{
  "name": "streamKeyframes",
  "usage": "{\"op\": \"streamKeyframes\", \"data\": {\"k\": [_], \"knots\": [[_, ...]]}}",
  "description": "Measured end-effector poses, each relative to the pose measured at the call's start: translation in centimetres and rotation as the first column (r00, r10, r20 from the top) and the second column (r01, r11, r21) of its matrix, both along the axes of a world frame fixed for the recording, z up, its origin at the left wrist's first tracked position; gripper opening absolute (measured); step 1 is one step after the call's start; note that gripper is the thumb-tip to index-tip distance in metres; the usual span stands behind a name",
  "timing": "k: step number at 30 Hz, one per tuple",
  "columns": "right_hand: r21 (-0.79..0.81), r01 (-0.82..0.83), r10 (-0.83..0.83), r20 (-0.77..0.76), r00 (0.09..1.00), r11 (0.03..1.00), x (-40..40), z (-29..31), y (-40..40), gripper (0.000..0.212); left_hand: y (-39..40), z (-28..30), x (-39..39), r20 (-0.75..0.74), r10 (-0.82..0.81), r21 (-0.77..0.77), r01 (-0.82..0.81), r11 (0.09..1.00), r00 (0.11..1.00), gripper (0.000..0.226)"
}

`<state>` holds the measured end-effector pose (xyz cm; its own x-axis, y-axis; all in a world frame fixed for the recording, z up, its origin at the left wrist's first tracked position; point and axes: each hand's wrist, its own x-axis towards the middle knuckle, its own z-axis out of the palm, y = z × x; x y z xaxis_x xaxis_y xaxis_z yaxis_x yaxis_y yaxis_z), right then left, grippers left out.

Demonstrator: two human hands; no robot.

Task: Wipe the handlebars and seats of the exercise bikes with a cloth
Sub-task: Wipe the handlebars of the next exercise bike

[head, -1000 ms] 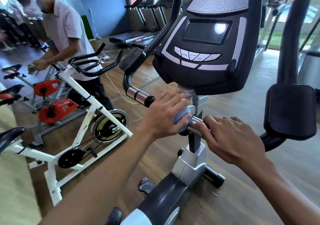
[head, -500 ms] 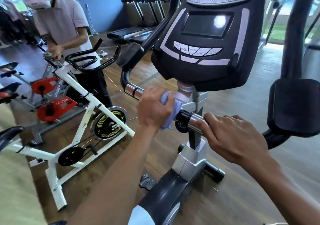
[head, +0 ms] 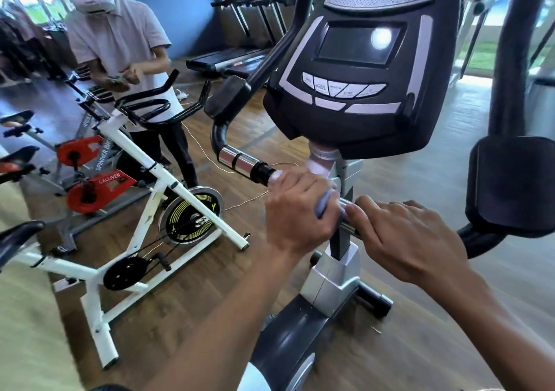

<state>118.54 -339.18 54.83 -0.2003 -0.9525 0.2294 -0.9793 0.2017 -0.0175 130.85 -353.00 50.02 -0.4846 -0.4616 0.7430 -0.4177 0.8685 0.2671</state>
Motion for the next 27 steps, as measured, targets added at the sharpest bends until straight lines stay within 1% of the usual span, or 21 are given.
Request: {"op": "streamKeyframes", "data": {"k": [1, 2, 3, 4, 5, 7, 8, 9, 11, 12, 14, 15, 16, 17, 18, 20, 21, 22, 24, 25, 27], "knots": [[0.005, -0.001, 0.001, 0.004, 1.0, 1.0, 0.1, 0.2, 0.1, 0.06, -0.7, 0.3, 0.5, 0.027, -0.044, -0.042, 0.045, 0.998, 0.999, 0.026], [0.002, -0.003, 0.003, 0.006, 1.0, 1.0, 0.1, 0.3, 0.2, 0.064, -1.9, 0.8, 0.7, 0.048, -0.041, -0.052, 0.044, 0.998, 0.998, 0.027], [-0.004, -0.001, 0.001, 0.005, 1.0, 1.0, 0.1, 0.3, 0.1, 0.07, -3.1, 1.9, 0.7, 0.046, 0.009, 0.001, -0.009, 1.0, 0.999, 0.028], [-0.007, 0.006, -0.006, 0.001, 1.0, 1.0, 0.1, 0.2, 0.1, 0.077, -4.0, 3.0, 0.5, 0.049, 0.091, 0.095, -0.095, 0.991, 0.995, 0.03], [-0.009, 0.015, -0.015, -0.012, 1.0, 1.0, 0.1, 0.0, 0.0, 0.08, -4.8, 4.0, 0.1, 0.095, 0.172, 0.195, -0.188, 0.963, 0.98, 0.033], [-0.052, 0.015, -0.016, -0.021, 1.0, 0.999, -0.1, -0.4, -0.1, 0.073, -5.4, 5.0, -0.9, 0.177, 0.231, 0.286, -0.275, 0.918, 0.957, 0.041], [-0.092, -0.003, 0.005, 0.023, 1.0, 0.996, -0.2, -0.4, 0.0, 0.067, -5.2, 5.3, -0.9, 0.178, 0.232, 0.294, -0.277, 0.915, 0.956, 0.046], [-0.154, -0.025, 0.043, 0.116, 0.992, 0.988, -0.4, -0.2, 0.3, 0.06, -4.9, 5.8, -0.6, 0.154, 0.24, 0.303, -0.277, 0.912, 0.959, 0.049], [-0.356, -0.037, 0.156, 0.314, 0.937, 0.934, -1.0, 0.9, 1.5, 0.043, -3.8, 6.6, 0.4, 0.082, 0.245, 0.324, -0.259, 0.91, 0.966, 0.049], [-0.472, -0.016, 0.199, 0.34, 0.919, 0.882, -1.6, 1.7, 2.2, 0.038, -2.8, 7.0, 0.5, 0.038, 0.218, 0.338, -0.218, 0.916, 0.975, 0.048], [-0.626, 0.029, 0.194, 0.284, 0.939, 0.779, -3.0, 3.4, 3.2, 0.033, 0.5, 7.2, -0.2, -0.037, 0.082, 0.332, -0.065, 0.941, 0.996, 0.041], [-0.651, 0.059, 0.136, 0.245, 0.96, 0.757, -3.9, 4.2, 3.6, 0.034, 2.6, 6.7, -1.2, -0.068, -0.011, 0.299, 0.031, 0.954, 0.998, 0.035], [-0.642, 0.095, 0.046, 0.199, 0.979, 0.761, -4.9, 4.8, 3.7, 0.035, 4.2, 5.7, -2.2, -0.076, -0.082, 0.239, 0.098, 0.966, 0.994, 0.03], [-0.599, 0.143, -0.068, 0.145, 0.987, 0.788, -6.0, 5.0, 3.7, 0.039, 5.5, 4.6, -3.4, -0.064, -0.089, 0.16, 0.098, 0.982, 0.994, 0.032], [-0.53, 0.204, -0.187, 0.086, 0.978, 0.823, -7.1, 5.1, 3.7, 0.044, 6.2, 3.4, -4.3, -0.071, -0.036, 0.082, 0.042, 0.996, 0.997, 0.036], [-0.364, 0.333, -0.347, 0.028, 0.938, 0.87, -8.5, 4.7, 3.7, 0.059, 6.5, 1.6, -5.0, -0.155, 0.046, 0.024, -0.043, 0.999, 0.987, 0.04], [-0.298, 0.378, -0.387, 0.029, 0.922, 0.877, -8.9, 4.4, 3.6, 0.067, 6.7, 1.2, -4.8, -0.191, 0.046, 0.019, -0.044, 0.999, 0.981, 0.043], [-0.254, 0.403, -0.413, 0.017, 0.911, 0.879, -9.1, 4.2, 3.5, 0.072, 7.0, 0.6, -4.4, -0.188, 0.041, 0.02, -0.038, 0.999, 0.981, 0.049], [-0.223, 0.41, -0.429, -0.044, 0.902, 0.885, -9.2, 3.8, 3.1, 0.078, 8.3, -0.2, -3.9, -0.083, 0.044, -0.003, -0.044, 0.999, 0.996, 0.06], [-0.221, 0.407, -0.43, -0.067, 0.9, 0.886, -9.2, 3.7, 2.9, 0.079, 8.6, -0.3, -4.1, -0.038, 0.052, -0.014, -0.053, 0.999, 0.998, 0.057], [-0.228, 0.404, -0.432, -0.087, 0.898, 0.886, -9.4, 3.7, 2.7, 0.08, 8.6, 0.2, -5.8, -0.016, 0.077, -0.006, -0.077, 0.997, 0.997, 0.041]]}}
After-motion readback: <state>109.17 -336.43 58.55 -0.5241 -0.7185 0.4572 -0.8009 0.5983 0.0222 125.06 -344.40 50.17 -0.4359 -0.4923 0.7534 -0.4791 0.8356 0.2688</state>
